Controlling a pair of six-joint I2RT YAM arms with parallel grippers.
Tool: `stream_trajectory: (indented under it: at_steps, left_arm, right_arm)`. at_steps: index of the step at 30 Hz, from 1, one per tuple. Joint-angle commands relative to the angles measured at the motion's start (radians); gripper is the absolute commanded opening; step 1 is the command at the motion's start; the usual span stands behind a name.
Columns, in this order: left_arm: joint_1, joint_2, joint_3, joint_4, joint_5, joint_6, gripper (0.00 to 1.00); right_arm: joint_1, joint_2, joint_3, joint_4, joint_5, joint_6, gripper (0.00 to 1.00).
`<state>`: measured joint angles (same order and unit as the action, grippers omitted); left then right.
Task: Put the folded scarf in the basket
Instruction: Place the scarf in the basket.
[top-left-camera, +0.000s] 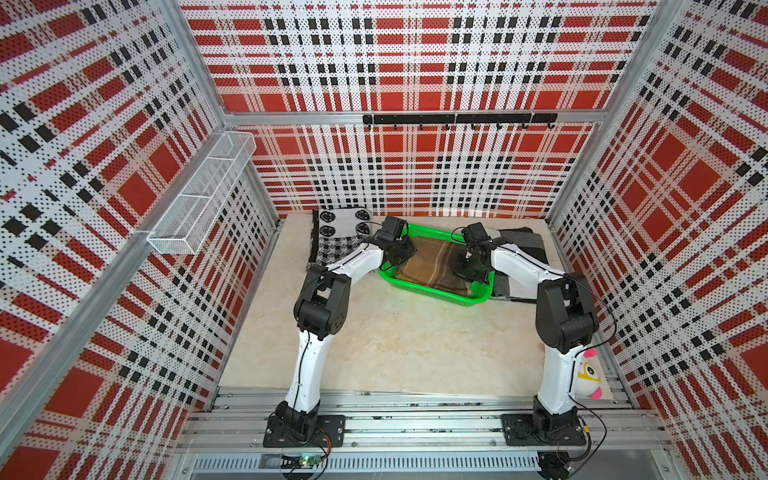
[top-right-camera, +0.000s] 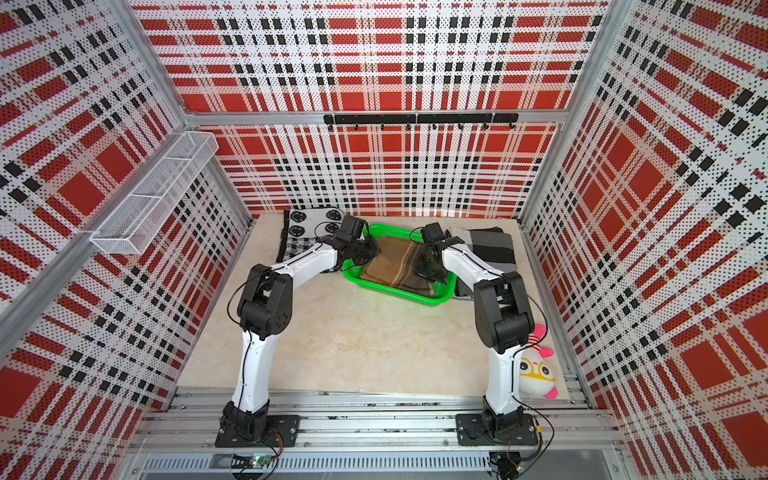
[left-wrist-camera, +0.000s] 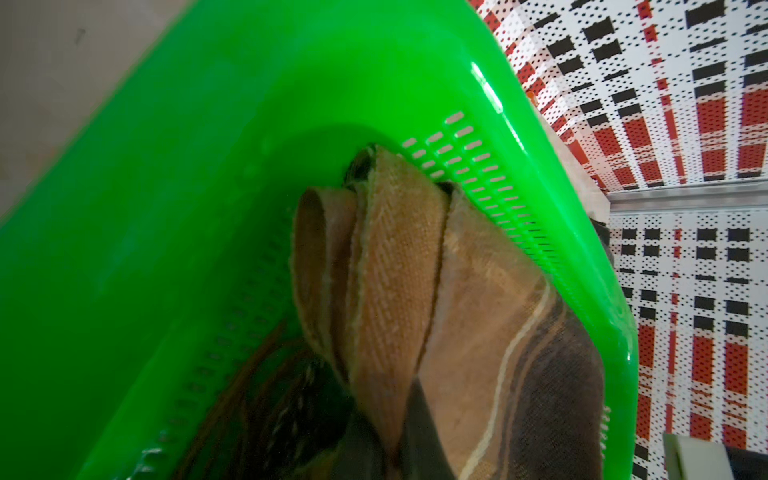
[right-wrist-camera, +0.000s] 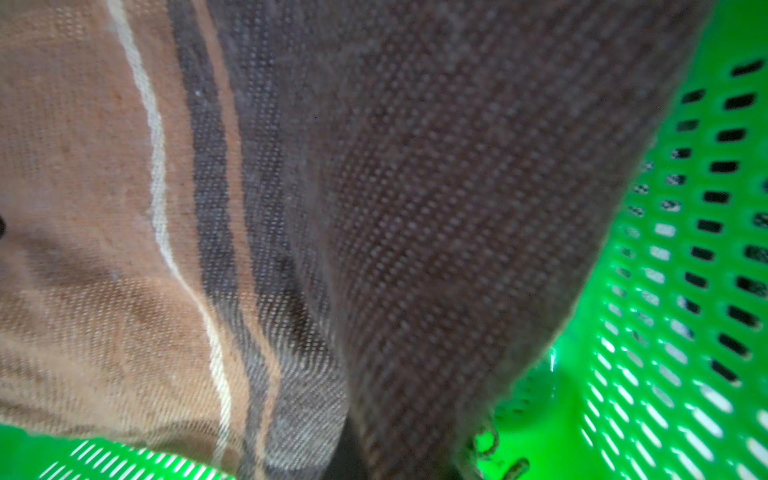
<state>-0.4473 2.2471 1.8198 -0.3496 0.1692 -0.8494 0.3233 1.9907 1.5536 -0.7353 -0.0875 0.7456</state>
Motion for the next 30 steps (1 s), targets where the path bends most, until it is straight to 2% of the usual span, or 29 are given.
stream_trajectory:
  at_steps: [1, 3, 8, 11, 14, 15, 17, 20, 26, 28, 30]
  left_arm:
    - [-0.006, -0.002, 0.056, -0.039, -0.076, 0.042, 0.0]
    - [-0.008, -0.001, 0.063, -0.049, -0.1, 0.047, 0.02]
    - [-0.014, -0.033, 0.064, -0.054, -0.139, 0.049, 0.21]
    - [-0.018, -0.081, 0.064, -0.055, -0.176, 0.04, 0.36]
    - [-0.016, -0.122, 0.064, -0.074, -0.219, 0.025, 0.55]
    - [-0.015, -0.131, 0.064, -0.081, -0.23, 0.022, 0.58]
    - [-0.008, -0.149, 0.063, -0.082, -0.243, 0.017, 0.57]
    - [-0.011, -0.149, 0.103, -0.077, -0.233, 0.016, 0.5]
    - [-0.052, -0.022, 0.242, -0.077, -0.005, -0.02, 0.43]
    - [-0.066, 0.017, 0.258, -0.076, 0.03, -0.055, 0.4]
    - [-0.08, 0.062, 0.281, -0.077, 0.05, -0.078, 0.39]
  right_arm:
    - [-0.01, 0.035, 0.019, -0.038, 0.026, 0.002, 0.0]
    - [-0.01, 0.048, 0.027, -0.049, 0.027, 0.004, 0.0]
    - [-0.01, 0.04, 0.032, -0.057, 0.049, 0.009, 0.01]
    - [-0.01, 0.015, 0.036, -0.055, 0.052, 0.009, 0.27]
    - [-0.009, -0.005, 0.059, -0.088, 0.063, 0.011, 0.44]
    - [-0.01, -0.015, 0.062, -0.094, 0.068, 0.011, 0.51]
    - [-0.009, -0.032, 0.068, -0.105, 0.062, 0.015, 0.6]
    - [-0.009, -0.046, 0.097, -0.158, 0.08, 0.016, 0.63]
    - [-0.01, -0.083, 0.115, -0.218, 0.093, 0.056, 0.56]
    - [-0.015, -0.081, 0.115, -0.244, 0.077, 0.088, 0.49]
    - [-0.017, -0.088, 0.132, -0.277, 0.085, 0.112, 0.47]
